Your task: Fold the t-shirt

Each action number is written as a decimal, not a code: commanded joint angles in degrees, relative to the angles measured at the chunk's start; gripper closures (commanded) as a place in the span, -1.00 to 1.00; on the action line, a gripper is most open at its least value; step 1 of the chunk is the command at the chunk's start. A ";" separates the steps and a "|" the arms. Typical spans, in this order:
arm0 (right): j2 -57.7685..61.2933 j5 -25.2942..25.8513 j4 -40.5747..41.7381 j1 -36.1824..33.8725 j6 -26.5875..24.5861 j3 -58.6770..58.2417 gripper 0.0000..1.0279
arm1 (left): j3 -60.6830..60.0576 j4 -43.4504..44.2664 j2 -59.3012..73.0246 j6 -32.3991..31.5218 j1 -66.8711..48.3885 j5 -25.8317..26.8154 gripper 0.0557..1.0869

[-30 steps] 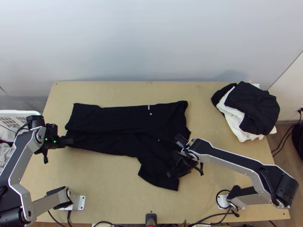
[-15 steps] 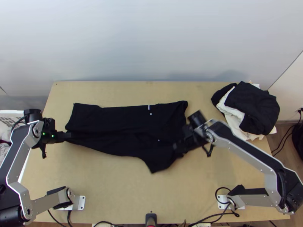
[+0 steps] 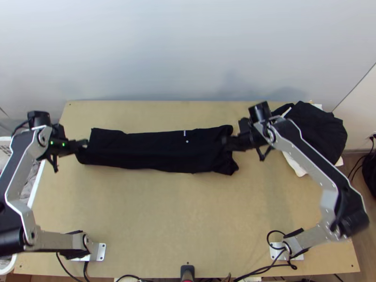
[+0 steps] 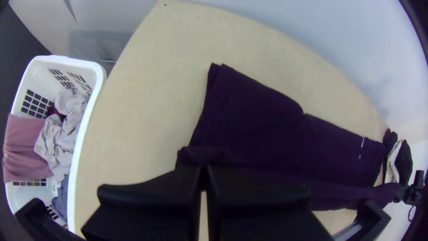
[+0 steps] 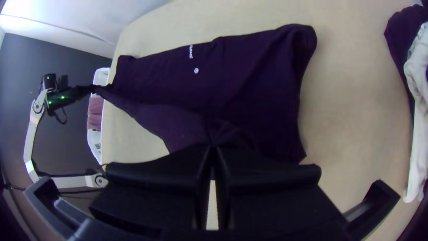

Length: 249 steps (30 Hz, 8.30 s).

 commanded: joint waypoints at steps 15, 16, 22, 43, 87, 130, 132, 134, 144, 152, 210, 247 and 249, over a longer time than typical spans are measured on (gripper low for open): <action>25.05 0.22 0.08 -6.01 2.14 20.45 0.93 | 22.01 6.82 26.81 -9.99 -5.15 -1.24 0.76; 25.67 0.22 0.16 -6.27 2.14 20.71 0.93 | 22.01 7.61 27.51 -10.43 -5.15 -1.24 0.76; 27.07 0.13 -0.19 -8.47 8.20 21.94 -0.68 | 21.57 5.06 29.53 -11.31 -5.59 -1.15 -0.91; 16.35 -5.58 -5.55 1.02 6.27 25.81 -0.91 | 2.76 11.65 16.26 0.11 -4.09 -0.97 -0.91; 24.00 -5.58 -7.40 9.90 5.30 32.31 -0.91 | 3.20 13.93 16.17 -3.31 -15.96 -2.64 0.92; 21.98 -12.88 -15.22 -0.65 1.35 35.65 -0.91 | 36.51 -0.74 15.47 -16.59 -44.87 2.37 0.92; 19.43 -13.67 -17.41 -2.49 1.26 35.83 -0.91 | 38.27 -0.74 17.14 -17.20 -46.89 2.37 0.92; 16.70 -13.84 -18.56 -3.72 1.26 35.30 -0.91 | 40.20 -0.74 18.55 -17.73 -48.74 2.28 0.92; 6.60 -14.11 -21.19 -9.79 3.37 30.38 -0.91 | 46.71 4.53 27.95 -19.31 -57.97 -1.06 0.92; 3.17 -14.11 -20.93 -13.39 3.37 24.84 -0.91 | 48.82 5.85 36.74 -19.40 -63.86 -1.94 0.92; 20.75 0.57 0.95 4.10 -7.26 12.98 -0.92 | 23.77 -11.29 -4.30 -21.60 -40.04 -4.93 -0.92; -11.42 38.63 52.63 29.32 -61.84 -36.68 -0.91 | 8.30 -10.59 -14.32 -21.07 -32.39 -4.84 -0.92; -10.28 38.63 58.96 30.20 -64.31 -40.20 -0.91 | 7.33 -10.32 -14.85 -21.16 -32.30 -4.84 -0.92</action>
